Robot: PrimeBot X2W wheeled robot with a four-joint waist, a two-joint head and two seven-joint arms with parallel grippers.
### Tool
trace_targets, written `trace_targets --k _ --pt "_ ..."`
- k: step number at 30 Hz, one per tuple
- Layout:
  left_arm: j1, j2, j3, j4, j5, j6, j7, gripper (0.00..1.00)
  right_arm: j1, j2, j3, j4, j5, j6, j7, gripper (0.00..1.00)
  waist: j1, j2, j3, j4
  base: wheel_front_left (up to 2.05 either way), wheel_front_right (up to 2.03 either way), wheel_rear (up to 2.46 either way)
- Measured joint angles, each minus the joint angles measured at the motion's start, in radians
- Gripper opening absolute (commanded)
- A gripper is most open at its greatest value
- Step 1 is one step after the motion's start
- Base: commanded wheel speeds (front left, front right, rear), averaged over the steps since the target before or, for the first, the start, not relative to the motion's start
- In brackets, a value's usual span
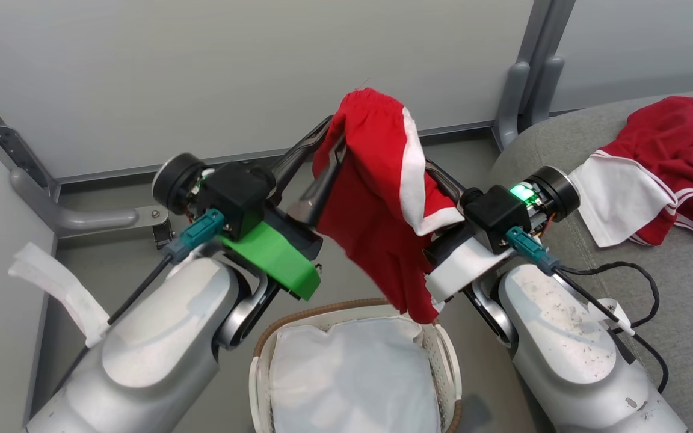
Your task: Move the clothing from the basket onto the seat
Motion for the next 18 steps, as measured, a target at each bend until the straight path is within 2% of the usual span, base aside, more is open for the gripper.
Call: trace_targets --k 5,12,18 --pt "0.086 -0.009 0.013 0.053 -0.01 0.019 -0.031 1.0 0.004 0.0 -0.026 -0.003 -0.004 0.0 0.0 0.0 0.0 0.0 0.006 -0.001 0.0 0.0 0.0" --pt "0.219 -0.049 0.058 0.11 -0.028 0.021 -0.047 1.0 0.031 0.0 -0.078 -0.011 -0.015 0.0 0.0 0.0 0.0 0.0 0.016 0.003 0.0 0.0 0.0" --pt "0.32 -0.078 0.123 0.152 0.006 0.007 -0.048 1.0 0.063 0.0 -0.116 -0.016 -0.018 0.0 0.0 0.0 0.0001 0.0 0.024 0.0 0.0 0.0 0.0"
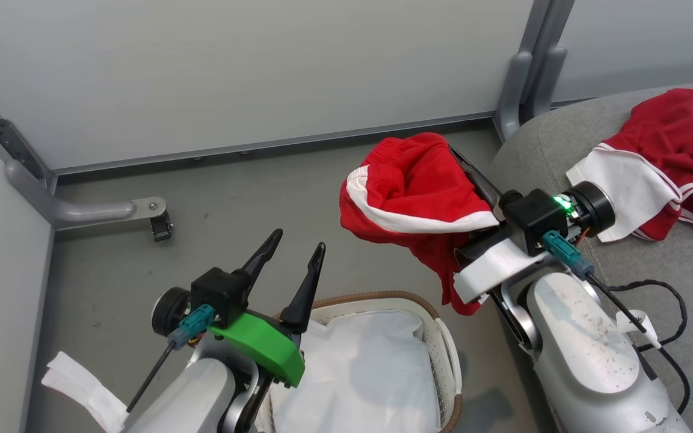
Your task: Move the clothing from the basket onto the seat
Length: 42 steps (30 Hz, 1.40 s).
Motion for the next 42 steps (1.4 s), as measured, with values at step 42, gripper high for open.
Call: trace_targets --k 42 --pt "-0.009 -0.047 0.112 0.065 0.232 -0.101 0.0 1.0 0.092 -0.001 -0.3 -0.073 -0.011 0.0 0.0 0.0 0.0 0.0 0.223 -0.434 0.0 0.0 0.0"
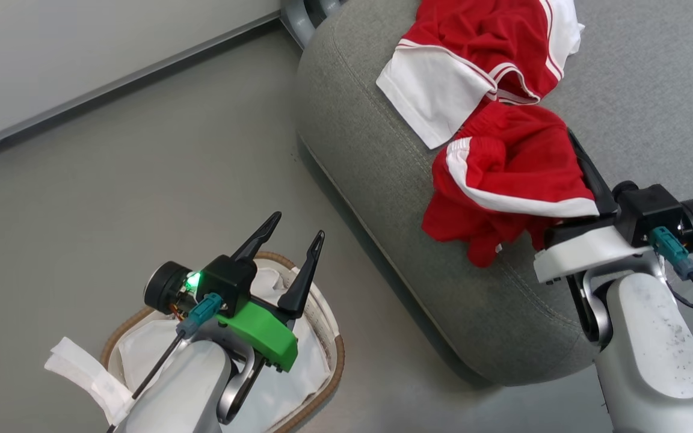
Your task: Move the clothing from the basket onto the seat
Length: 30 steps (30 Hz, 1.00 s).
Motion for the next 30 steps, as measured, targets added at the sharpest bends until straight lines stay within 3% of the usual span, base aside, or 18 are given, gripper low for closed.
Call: trace_targets --k 6,10,16,24,30 --pt "-0.015 -0.004 -0.003 0.002 0.001 -0.001 0.0 1.0 -0.096 0.001 -0.017 -0.019 -0.064 0.0 0.0 0.0 0.0 0.0 0.046 0.02 0.0 0.0 0.0" --pt "-0.021 -0.008 -0.005 0.001 0.004 -0.002 0.0 1.0 -0.206 -0.018 -0.084 -0.035 -0.124 0.0 0.0 0.0 0.0 0.0 0.059 0.062 0.0 0.0 0.0" --pt "-0.035 -0.021 -0.006 -0.008 0.012 -0.005 0.0 1.0 -0.404 -0.137 -0.206 0.02 -0.17 0.0 0.0 0.0 0.0 0.0 0.08 0.141 0.0 0.0 0.0" --pt "-0.05 -0.038 -0.007 -0.031 0.03 -0.006 0.0 1.0 -0.613 -0.38 -0.369 0.218 -0.292 0.0 0.017 0.0 0.0001 0.0 0.117 0.264 0.0 0.0 0.0" --pt "-0.051 -0.03 -0.005 -0.05 0.051 -0.008 0.0 1.0 -0.635 -0.432 -0.462 0.349 -0.343 0.0 0.031 0.0 0.0001 0.0 0.164 0.341 0.0 0.0 0.0"
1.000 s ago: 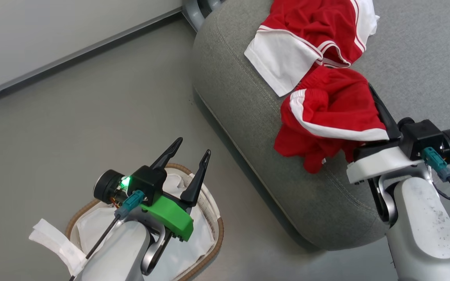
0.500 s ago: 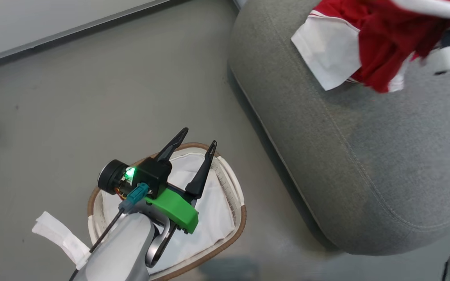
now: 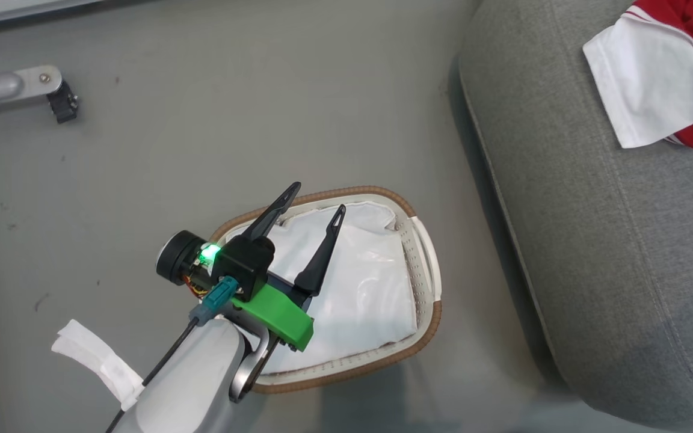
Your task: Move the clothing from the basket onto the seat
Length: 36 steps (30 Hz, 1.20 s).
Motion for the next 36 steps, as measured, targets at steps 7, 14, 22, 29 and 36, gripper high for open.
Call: trace_targets --k 7,14,22,29,36 --pt "-0.022 0.004 -0.001 -0.022 0.012 -0.001 0.0 1.0 0.061 0.023 -0.114 0.146 -0.091 0.0 -0.015 0.0 0.0001 0.0 0.08 0.048 0.0 0.0 0.0" --pt "-0.022 0.023 -0.001 -0.019 0.018 0.007 0.0 1.0 0.081 0.089 -0.135 0.204 -0.134 0.0 -0.028 0.05 0.0001 0.0 0.126 0.047 0.0 0.0 0.0" --pt "-0.02 0.03 -0.008 -0.007 0.014 0.009 0.0 1.0 0.122 0.154 -0.046 0.211 -0.09 0.0 -0.028 1.0 0.0001 0.0 0.113 -0.016 0.0 0.0 0.0" --pt "-0.013 0.035 0.003 0.005 -0.008 0.016 0.0 1.0 0.21 0.208 0.047 0.187 -0.038 0.0 -0.028 1.0 0.0 0.0 0.064 -0.064 0.0 0.0 0.0" --pt "0.014 0.01 0.043 0.011 -0.061 0.016 0.0 1.0 0.334 0.247 0.16 0.137 0.047 0.0 -0.028 1.0 0.0 0.0 -0.008 -0.098 0.0 0.0 0.0"
